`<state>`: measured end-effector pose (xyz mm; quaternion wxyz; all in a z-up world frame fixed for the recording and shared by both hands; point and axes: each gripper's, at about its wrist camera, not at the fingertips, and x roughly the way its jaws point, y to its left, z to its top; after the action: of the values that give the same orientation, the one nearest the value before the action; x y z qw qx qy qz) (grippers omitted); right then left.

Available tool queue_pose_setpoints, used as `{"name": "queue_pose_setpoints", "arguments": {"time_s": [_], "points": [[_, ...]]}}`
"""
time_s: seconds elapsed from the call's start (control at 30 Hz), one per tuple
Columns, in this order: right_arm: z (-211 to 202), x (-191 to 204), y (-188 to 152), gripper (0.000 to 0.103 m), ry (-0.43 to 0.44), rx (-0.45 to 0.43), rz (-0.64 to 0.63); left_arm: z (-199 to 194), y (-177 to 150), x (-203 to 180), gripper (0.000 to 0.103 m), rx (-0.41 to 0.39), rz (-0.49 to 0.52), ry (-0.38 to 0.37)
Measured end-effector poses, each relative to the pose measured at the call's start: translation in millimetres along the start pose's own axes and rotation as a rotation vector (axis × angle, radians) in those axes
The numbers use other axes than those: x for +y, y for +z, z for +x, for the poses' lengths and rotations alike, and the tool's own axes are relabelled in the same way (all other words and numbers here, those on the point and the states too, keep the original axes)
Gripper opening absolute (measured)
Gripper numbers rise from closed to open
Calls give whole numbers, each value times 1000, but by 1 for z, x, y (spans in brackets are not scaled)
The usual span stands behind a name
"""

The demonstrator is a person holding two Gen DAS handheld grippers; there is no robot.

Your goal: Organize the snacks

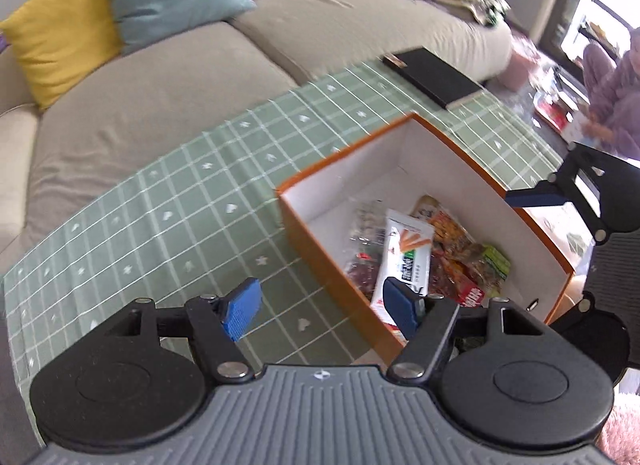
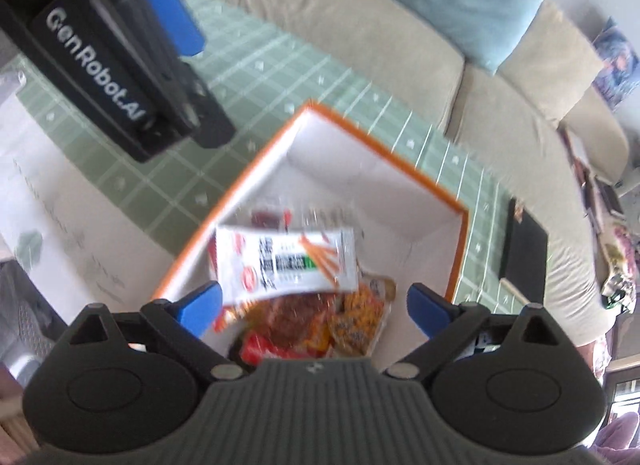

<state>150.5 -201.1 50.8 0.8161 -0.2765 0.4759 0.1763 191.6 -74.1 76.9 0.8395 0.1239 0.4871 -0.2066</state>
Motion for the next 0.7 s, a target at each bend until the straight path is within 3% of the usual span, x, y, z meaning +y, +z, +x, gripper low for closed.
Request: {"name": "queue_pose_setpoints", "arguments": {"time_s": [0.23,0.4,0.7], "points": [[-46,24,6,98,-22,-156,121,-46,-52,20,82,-178,-95,134],[-72,48,-5,99,-96,-261,217,-65,-99,18,84,-291,-146,207],[-90,104,-35,99,-259,-407,303,-70,-172,13,84,-354,-306,289]]}}
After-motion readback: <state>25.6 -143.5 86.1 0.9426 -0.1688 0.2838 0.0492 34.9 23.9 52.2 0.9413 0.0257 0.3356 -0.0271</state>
